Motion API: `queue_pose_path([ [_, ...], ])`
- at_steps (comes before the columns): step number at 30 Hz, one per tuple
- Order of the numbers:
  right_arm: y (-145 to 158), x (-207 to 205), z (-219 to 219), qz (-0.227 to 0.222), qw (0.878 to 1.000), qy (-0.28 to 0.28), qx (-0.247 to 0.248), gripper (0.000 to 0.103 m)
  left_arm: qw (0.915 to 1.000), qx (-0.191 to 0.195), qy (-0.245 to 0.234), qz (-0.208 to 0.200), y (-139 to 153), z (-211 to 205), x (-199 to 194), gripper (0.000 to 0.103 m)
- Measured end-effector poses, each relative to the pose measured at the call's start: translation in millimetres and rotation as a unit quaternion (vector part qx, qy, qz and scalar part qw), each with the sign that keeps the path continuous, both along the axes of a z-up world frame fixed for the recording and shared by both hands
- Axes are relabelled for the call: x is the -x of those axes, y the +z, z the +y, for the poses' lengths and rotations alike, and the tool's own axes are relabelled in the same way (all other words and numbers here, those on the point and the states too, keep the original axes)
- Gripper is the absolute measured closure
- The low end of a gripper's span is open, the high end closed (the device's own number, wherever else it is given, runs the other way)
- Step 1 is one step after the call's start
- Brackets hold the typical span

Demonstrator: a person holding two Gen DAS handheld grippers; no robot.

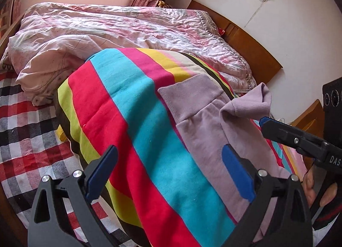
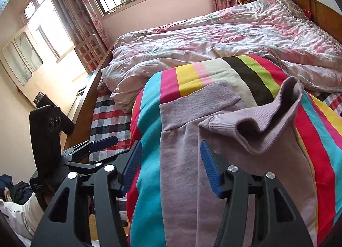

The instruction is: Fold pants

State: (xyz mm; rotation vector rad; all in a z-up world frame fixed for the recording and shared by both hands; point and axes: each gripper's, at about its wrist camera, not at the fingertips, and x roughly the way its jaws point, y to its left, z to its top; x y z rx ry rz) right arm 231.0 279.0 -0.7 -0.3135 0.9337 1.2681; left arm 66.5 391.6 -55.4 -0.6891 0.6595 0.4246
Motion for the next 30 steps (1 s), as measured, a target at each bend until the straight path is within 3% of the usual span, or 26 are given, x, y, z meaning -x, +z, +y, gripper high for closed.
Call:
queue_pose_path([
  [5,-2,3,-91,-0.067,0.997,-0.030,0.017,0.057,0.9954,0.013,-0.088,-0.035,11,-16,-37,0.007],
  [8,-26,27,-134,-0.072,0.996,-0.036,0.047,0.064,0.9892,-0.051,-0.138,0.001,14,-34,-82,0.007],
  [10,-41,44,-152,-0.071,0.995,-0.040,0.063,0.064,0.9801,-0.104,-0.166,0.031,12,-46,-111,0.010],
  [12,-53,58,-162,-0.074,0.993,-0.048,0.074,0.064,0.9663,-0.168,-0.186,0.060,12,-59,-132,0.011],
  [15,-65,70,-171,-0.075,0.992,-0.055,0.081,0.064,0.9339,-0.252,-0.229,0.110,4,-76,-154,0.011],
  [19,-74,66,-178,-0.064,0.992,-0.073,0.080,0.064,0.8998,-0.315,-0.277,0.120,3,-88,-158,0.011],
  [20,-74,65,-180,-0.061,0.992,-0.079,0.077,0.064,0.8911,-0.332,-0.285,0.122,3,-89,-160,0.015],
  [21,-74,62,-181,-0.059,0.992,-0.083,0.073,0.064,0.8855,-0.337,-0.291,0.131,1,-89,-165,0.038],
  [22,-73,62,-183,-0.058,0.992,-0.086,0.070,0.064,0.8902,-0.318,-0.297,0.136,1,-84,-169,0.071],
  [23,-71,62,-184,-0.060,0.992,-0.090,0.069,0.064,0.9076,-0.280,-0.288,0.122,5,-70,-173,0.073],
  [24,-69,62,-184,-0.064,0.991,-0.093,0.068,0.064,0.9320,-0.223,-0.270,0.092,10,-51,-174,0.077],
  [25,-68,63,-185,-0.067,0.991,-0.096,0.066,0.064,0.9574,-0.143,-0.244,0.058,14,-26,-171,0.079],
  [26,-67,64,-186,-0.069,0.991,-0.097,0.063,0.064,0.9756,-0.060,-0.210,0.023,13,1,-166,0.079],
  [27,-65,67,-186,-0.069,0.991,-0.096,0.061,0.064,0.9840,0.021,-0.176,-0.013,8,25,-158,0.079],
  [28,-65,69,-187,-0.070,0.991,-0.092,0.061,0.064,0.9857,0.074,-0.148,-0.032,-1,42,-152,0.077],
  [29,-66,71,-186,-0.071,0.991,-0.088,0.063,0.064,0.9853,0.097,-0.136,-0.035,-7,51,-149,0.074],
  [30,-67,73,-184,-0.074,0.991,-0.083,0.069,0.064,0.9847,0.103,-0.137,-0.034,-12,54,-147,0.063],
])
